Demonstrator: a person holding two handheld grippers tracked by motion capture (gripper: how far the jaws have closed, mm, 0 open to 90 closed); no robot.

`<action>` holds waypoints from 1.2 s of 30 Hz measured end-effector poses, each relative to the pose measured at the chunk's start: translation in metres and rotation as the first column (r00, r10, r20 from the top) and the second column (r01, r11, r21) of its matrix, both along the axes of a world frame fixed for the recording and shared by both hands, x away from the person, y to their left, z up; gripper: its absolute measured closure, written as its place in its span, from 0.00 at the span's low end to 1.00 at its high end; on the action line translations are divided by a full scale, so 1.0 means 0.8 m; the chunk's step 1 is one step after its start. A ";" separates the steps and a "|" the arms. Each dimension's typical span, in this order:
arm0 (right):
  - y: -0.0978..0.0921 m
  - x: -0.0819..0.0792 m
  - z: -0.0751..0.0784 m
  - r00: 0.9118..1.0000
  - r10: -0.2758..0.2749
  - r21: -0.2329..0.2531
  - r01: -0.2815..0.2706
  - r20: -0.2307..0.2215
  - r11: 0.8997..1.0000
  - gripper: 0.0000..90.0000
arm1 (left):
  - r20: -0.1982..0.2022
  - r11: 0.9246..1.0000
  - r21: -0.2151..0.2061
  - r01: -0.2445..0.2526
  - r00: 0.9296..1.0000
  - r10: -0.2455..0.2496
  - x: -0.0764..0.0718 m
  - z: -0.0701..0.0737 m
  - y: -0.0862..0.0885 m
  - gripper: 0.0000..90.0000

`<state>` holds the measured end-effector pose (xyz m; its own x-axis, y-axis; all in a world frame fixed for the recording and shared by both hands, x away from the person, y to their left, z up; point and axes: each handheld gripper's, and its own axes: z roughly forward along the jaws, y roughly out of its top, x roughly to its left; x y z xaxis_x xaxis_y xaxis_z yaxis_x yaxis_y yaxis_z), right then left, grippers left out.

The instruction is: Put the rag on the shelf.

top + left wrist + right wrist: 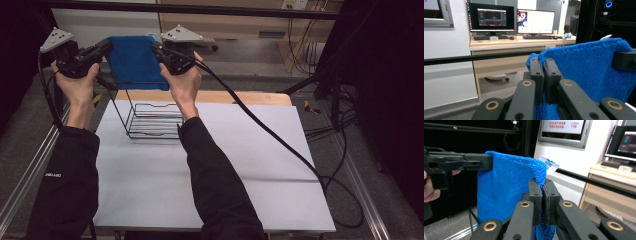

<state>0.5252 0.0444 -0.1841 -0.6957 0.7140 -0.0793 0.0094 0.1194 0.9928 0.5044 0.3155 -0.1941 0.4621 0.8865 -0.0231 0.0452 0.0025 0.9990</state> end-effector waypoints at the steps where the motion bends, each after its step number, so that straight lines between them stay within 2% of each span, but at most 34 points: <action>1: 0.000 -0.001 -0.004 1.000 0.001 0.002 -0.001 -0.006 1.000 0.97 | 0.000 1.000 0.004 0.004 1.000 -0.004 -0.002 -0.002 0.001 0.97; 7: -0.004 -0.011 -0.019 1.000 0.024 0.002 -0.024 -0.009 1.000 0.97 | 0.006 0.998 0.057 0.025 1.000 -0.025 -0.014 -0.015 0.003 0.97; 14: -0.005 -0.018 -0.030 0.999 0.033 -0.014 -0.033 -0.015 0.999 0.97 | 0.010 0.997 0.061 0.045 0.999 -0.046 -0.024 -0.027 0.006 0.96; 21: -0.010 -0.028 -0.035 0.999 0.049 -0.024 -0.049 -0.005 0.999 0.96 | 0.034 0.994 0.080 0.073 0.997 -0.076 -0.038 -0.032 0.008 0.96; 24: -0.012 -0.032 -0.037 0.998 0.060 -0.034 -0.060 -0.005 0.998 0.96 | 0.020 0.993 0.069 0.093 0.995 -0.094 -0.042 -0.035 0.010 0.96; 30: -0.011 -0.040 -0.039 0.997 0.076 -0.079 -0.075 0.004 0.994 0.96 | 0.008 0.989 0.112 0.095 0.995 -0.097 -0.052 -0.039 0.012 0.95; 36: -0.012 -0.041 -0.046 0.996 0.084 -0.084 -0.085 -0.014 0.993 0.96 | -0.012 0.985 0.144 0.097 0.995 -0.096 -0.058 -0.042 0.010 0.95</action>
